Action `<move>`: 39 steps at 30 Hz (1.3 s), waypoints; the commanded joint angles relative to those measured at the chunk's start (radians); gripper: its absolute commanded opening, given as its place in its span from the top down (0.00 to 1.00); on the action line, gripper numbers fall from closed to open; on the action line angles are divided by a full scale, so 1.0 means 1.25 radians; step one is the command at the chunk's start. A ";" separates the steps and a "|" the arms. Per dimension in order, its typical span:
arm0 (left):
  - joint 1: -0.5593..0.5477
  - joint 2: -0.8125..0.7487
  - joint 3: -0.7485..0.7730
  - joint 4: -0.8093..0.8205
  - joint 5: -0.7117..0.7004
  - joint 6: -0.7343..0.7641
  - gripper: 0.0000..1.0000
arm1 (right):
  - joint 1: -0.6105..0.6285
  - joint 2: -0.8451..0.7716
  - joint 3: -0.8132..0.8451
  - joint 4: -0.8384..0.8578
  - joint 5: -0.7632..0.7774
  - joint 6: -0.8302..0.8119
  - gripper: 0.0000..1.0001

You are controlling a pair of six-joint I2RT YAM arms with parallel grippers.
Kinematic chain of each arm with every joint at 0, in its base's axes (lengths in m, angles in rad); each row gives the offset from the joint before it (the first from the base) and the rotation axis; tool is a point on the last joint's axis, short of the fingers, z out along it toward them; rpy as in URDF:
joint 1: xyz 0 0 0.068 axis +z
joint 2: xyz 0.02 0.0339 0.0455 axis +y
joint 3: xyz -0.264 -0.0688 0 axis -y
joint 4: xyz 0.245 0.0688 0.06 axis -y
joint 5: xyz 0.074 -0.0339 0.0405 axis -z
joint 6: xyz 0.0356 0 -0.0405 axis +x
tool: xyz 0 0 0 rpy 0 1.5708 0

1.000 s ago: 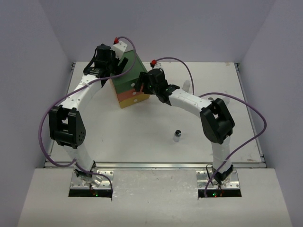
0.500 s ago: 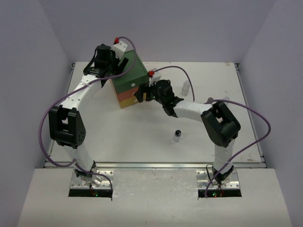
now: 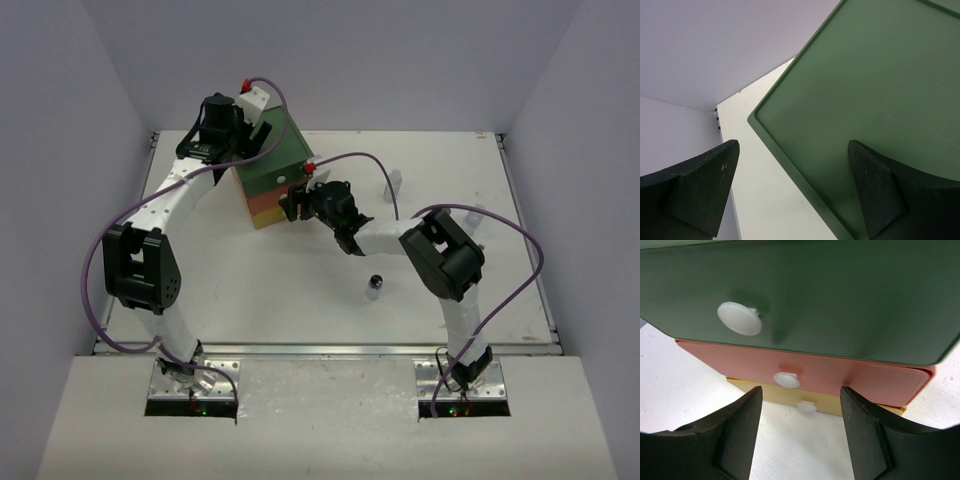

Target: Organize the makeup

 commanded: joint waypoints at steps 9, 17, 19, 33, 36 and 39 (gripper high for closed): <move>-0.004 0.008 -0.015 -0.106 0.030 -0.002 0.09 | 0.029 0.052 0.120 -0.017 0.136 -0.008 0.45; -0.004 0.007 -0.019 -0.109 0.038 -0.003 0.09 | 0.031 0.059 0.143 -0.026 0.163 -0.008 0.50; -0.004 0.008 -0.019 -0.109 0.038 -0.003 0.09 | 0.031 0.055 0.144 -0.018 0.159 -0.020 0.51; -0.004 0.008 -0.019 -0.110 0.042 -0.004 0.09 | 0.033 0.030 0.163 0.013 0.140 -0.080 0.52; -0.004 0.009 -0.021 -0.110 0.043 -0.003 0.09 | 0.034 0.034 0.173 0.011 0.146 -0.076 0.53; -0.004 0.009 -0.020 -0.109 0.042 -0.002 0.09 | 0.034 0.036 0.177 0.005 0.151 -0.070 0.56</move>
